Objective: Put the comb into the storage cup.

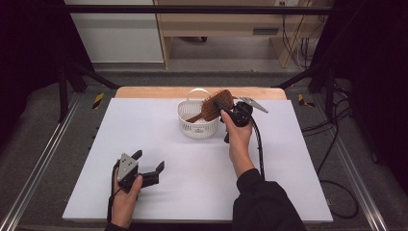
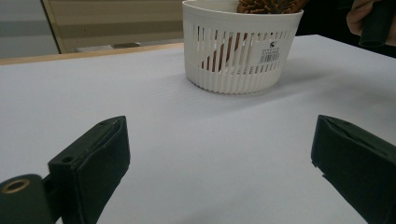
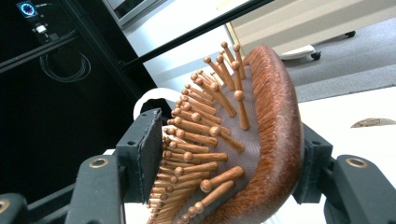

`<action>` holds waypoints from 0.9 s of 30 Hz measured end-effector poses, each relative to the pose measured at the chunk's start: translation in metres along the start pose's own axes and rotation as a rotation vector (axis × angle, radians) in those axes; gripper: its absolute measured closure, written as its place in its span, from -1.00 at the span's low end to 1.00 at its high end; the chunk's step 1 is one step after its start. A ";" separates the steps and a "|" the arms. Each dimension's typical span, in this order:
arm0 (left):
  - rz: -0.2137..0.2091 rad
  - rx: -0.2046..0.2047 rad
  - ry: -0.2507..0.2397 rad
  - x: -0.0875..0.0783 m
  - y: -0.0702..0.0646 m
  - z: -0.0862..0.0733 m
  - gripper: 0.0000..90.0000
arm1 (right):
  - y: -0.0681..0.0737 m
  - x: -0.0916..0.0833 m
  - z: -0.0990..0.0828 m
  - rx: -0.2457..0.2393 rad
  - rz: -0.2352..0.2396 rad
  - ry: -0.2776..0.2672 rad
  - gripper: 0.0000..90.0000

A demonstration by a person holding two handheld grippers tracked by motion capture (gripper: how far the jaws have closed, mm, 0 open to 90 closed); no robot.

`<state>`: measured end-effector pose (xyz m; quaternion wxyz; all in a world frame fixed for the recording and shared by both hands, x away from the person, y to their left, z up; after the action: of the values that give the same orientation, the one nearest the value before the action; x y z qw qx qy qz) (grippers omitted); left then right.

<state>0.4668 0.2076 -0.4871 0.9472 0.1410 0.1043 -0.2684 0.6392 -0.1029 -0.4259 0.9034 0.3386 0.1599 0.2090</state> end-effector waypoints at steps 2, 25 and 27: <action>0.000 0.000 -0.001 0.000 0.000 0.000 -0.90 | 0.000 0.000 0.000 0.000 0.001 0.002 -0.16; -0.006 0.001 0.002 0.000 0.000 0.000 -0.90 | -0.003 -0.001 0.000 0.011 -0.007 0.012 -0.18; -0.006 0.000 0.002 0.000 0.000 0.000 -0.90 | -0.004 -0.001 0.000 0.009 -0.006 0.013 -0.18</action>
<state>0.4668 0.2073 -0.4874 0.9463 0.1412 0.1059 -0.2710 0.6396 -0.1057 -0.4282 0.9014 0.3408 0.1679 0.2076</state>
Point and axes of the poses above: each handheld gripper's, and its own axes: x roughly forward along the jaws, z roughly out of its top, y roughly to its left, the point moved 4 cm from there along x, roughly forward along the jaws, and after that the axes turned 15 degrees about x, right-handed, at the moved point
